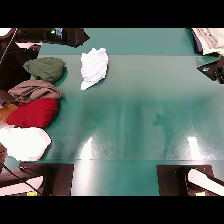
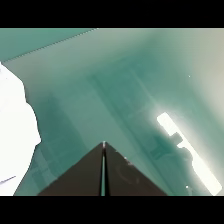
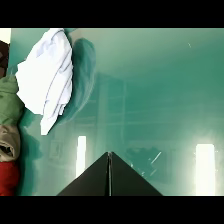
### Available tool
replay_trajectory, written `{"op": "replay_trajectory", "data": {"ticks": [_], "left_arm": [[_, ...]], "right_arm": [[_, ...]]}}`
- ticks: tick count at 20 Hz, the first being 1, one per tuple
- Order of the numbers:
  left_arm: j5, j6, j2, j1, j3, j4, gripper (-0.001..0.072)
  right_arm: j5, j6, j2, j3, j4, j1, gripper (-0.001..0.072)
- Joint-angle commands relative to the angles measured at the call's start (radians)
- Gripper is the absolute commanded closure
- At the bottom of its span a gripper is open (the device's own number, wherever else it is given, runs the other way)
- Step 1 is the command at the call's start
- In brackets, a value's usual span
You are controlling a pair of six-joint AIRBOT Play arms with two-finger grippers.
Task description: Fold the shirts.
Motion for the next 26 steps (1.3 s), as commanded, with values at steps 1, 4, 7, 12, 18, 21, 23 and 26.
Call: {"op": "replay_trajectory", "data": {"ticks": [1, 4, 7, 12, 18, 21, 23, 26], "left_arm": [[0.000, 0.000, -0.002, 0.001, -0.001, 0.000, 0.0682], [0.000, 0.000, -0.002, 0.001, -0.001, 0.000, 0.0682], [0.000, 0.000, -0.002, 0.001, -0.001, 0.000, 0.0682], [0.000, 0.000, -0.002, 0.001, -0.001, 0.000, 0.0682], [0.082, 0.000, -0.001, 0.001, -0.001, 0.000, 0.0682], [0.115, -0.007, -0.002, -0.002, 0.009, -0.023, 0.0682], [0.132, 0.026, -0.010, -0.002, -0.008, 0.013, 0.0427], [0.156, -0.133, -0.083, 0.001, -0.049, 0.272, 0.0056]], "right_arm": [[0.000, 0.000, -0.001, -0.004, 0.005, 0.001, 0.0696], [-0.003, 0.000, -0.002, -0.010, 0.005, 0.001, 0.0696], [-0.002, 0.000, -0.002, -0.010, 0.005, 0.001, 0.0696], [-0.002, 0.000, -0.002, -0.010, 0.005, 0.001, 0.0696], [-0.003, 0.000, -0.002, -0.010, 0.006, 0.001, 0.0696], [-0.003, 0.000, -0.002, -0.010, 0.006, 0.001, 0.0696], [-0.003, 0.000, -0.002, -0.010, 0.008, 0.001, 0.0696], [0.001, 0.000, -0.002, -0.010, 0.008, 0.002, 0.0696]]}}
